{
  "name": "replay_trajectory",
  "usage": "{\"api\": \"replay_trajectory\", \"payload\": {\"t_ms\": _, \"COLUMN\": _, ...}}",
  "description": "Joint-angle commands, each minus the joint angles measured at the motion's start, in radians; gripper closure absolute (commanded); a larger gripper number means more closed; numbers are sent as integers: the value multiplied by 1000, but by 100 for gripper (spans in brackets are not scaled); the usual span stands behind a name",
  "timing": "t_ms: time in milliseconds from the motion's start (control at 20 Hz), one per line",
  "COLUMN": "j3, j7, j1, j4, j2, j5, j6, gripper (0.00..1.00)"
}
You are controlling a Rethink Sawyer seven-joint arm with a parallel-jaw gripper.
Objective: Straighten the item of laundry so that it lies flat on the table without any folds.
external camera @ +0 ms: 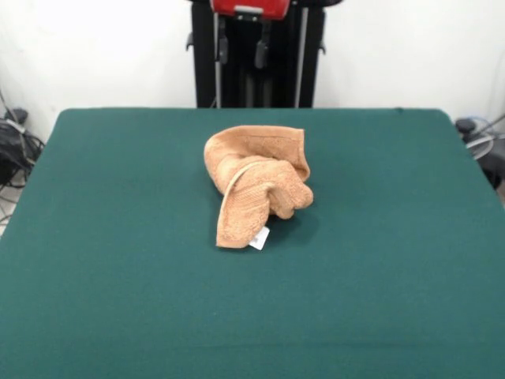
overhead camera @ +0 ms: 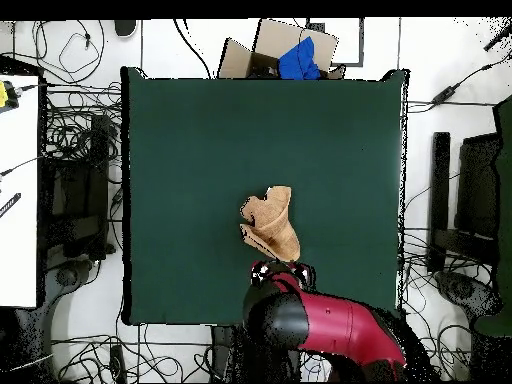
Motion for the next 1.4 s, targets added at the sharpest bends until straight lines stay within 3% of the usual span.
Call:
{"api": "replay_trajectory", "payload": {"t_ms": 50, "j3": 12, "j7": 64, "j1": -12, "j4": -6, "j2": -4, "j5": 10, "j6": 163, "gripper": 0}}
{"api": "replay_trajectory", "payload": {"t_ms": 600, "j3": 58, "j7": 20, "j1": -82, "j4": 26, "j2": -25, "j5": 7, "j6": 200, "gripper": 0}}
{"api": "replay_trajectory", "payload": {"t_ms": 1100, "j3": 33, "j7": 34, "j1": -91, "j4": -5, "j2": 100, "j5": -92, "j6": 108, "gripper": 0}}
{"api": "replay_trajectory", "payload": {"t_ms": 1400, "j3": 134, "j7": -38, "j1": -185, "j4": -5, "j2": 165, "j5": -110, "j6": 80, "gripper": 0}}
